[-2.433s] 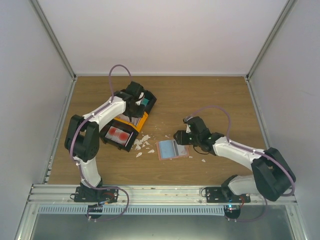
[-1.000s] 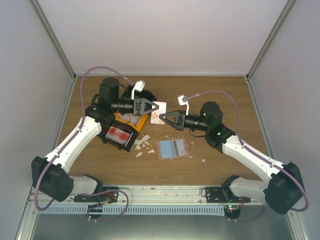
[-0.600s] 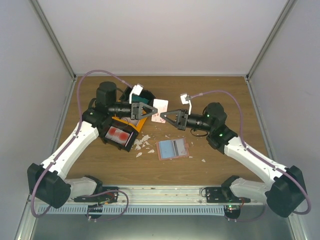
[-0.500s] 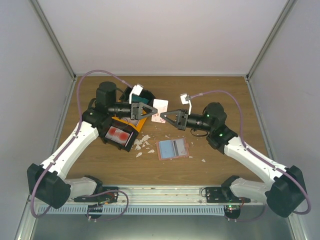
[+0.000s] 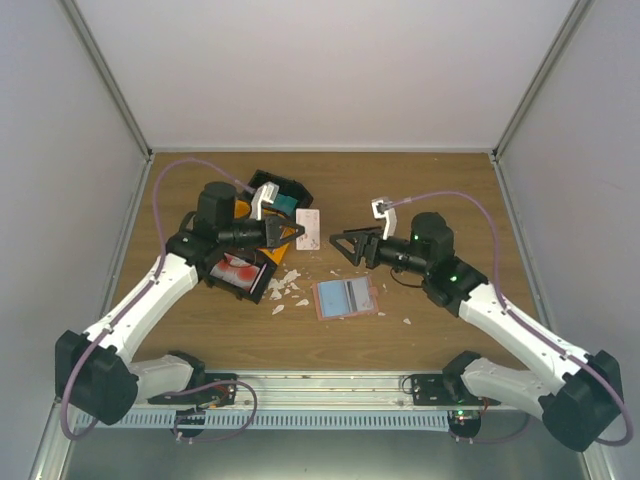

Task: Put the credit cards into the card holder
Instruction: Insert the credit card into the card holder.

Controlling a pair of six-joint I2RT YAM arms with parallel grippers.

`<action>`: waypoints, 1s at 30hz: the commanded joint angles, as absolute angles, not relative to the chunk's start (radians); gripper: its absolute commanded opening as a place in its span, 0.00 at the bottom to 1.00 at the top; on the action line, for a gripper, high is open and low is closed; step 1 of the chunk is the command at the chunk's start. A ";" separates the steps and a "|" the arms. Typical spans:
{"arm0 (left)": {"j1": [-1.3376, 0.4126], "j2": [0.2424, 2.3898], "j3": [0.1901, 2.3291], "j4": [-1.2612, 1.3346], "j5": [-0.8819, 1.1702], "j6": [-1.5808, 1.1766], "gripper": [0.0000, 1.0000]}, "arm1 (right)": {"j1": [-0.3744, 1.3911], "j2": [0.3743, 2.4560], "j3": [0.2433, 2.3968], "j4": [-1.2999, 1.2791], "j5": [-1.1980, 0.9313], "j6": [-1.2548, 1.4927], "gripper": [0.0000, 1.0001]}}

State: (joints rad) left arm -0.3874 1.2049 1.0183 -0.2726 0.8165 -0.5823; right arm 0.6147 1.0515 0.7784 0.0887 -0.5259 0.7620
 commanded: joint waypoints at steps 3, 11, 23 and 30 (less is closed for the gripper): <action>-0.478 1.146 0.826 -0.146 0.510 -0.754 0.00 | 0.611 1.042 0.760 -0.323 -0.168 0.575 0.73; -0.688 1.194 0.609 0.108 0.340 -0.923 0.00 | 0.614 1.117 0.692 -0.516 -0.025 0.551 0.75; -0.834 1.416 0.545 0.367 0.227 -1.051 0.00 | 0.617 1.191 0.579 -0.497 -0.084 0.578 0.69; -0.856 1.503 0.573 0.387 0.175 -1.074 0.00 | 0.617 1.258 0.583 -0.453 -0.100 0.569 0.66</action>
